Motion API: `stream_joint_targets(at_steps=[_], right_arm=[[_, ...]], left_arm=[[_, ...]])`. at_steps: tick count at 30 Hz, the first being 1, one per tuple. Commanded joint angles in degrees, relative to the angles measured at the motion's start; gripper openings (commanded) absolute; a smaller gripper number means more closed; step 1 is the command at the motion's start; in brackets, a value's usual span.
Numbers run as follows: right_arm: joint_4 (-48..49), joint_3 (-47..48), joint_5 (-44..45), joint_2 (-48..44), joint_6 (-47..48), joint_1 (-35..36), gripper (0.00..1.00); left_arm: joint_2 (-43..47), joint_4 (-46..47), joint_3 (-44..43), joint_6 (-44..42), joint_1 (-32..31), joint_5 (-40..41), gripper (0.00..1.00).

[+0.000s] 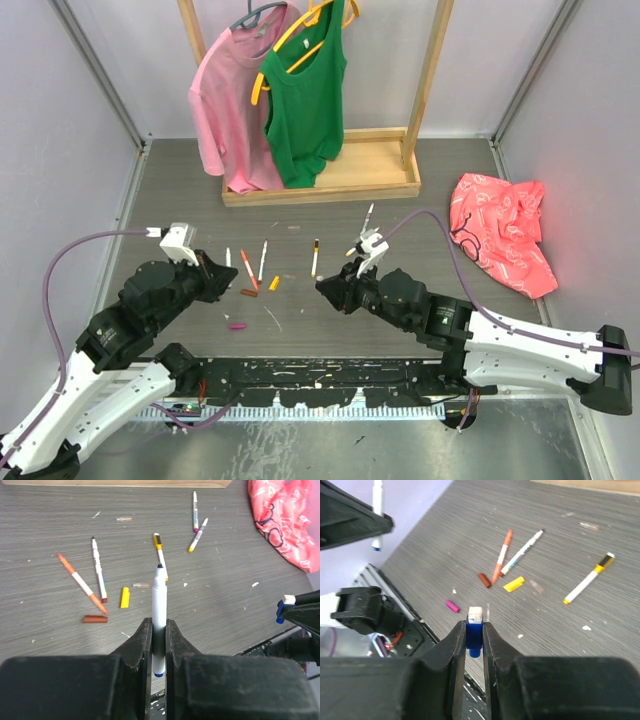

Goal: Insert the pens into the pen caps
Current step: Place the pen cap at the center of the board.

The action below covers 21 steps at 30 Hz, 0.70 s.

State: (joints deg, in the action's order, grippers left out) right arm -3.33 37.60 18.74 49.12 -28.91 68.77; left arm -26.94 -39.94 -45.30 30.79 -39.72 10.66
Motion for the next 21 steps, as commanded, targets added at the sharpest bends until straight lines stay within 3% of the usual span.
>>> stream_joint_targets(at_steps=[1,21], right_arm=[[13.8,-2.2,-4.0,-3.3,-1.6,-0.1,0.00],[52.0,-3.0,0.9,2.5,-3.0,-0.1,0.00]], left_arm=[[-1.1,7.3,-2.3,-1.8,0.2,-6.2,0.00],[-7.9,22.3,-6.1,-8.1,0.2,-35.0,0.00]])
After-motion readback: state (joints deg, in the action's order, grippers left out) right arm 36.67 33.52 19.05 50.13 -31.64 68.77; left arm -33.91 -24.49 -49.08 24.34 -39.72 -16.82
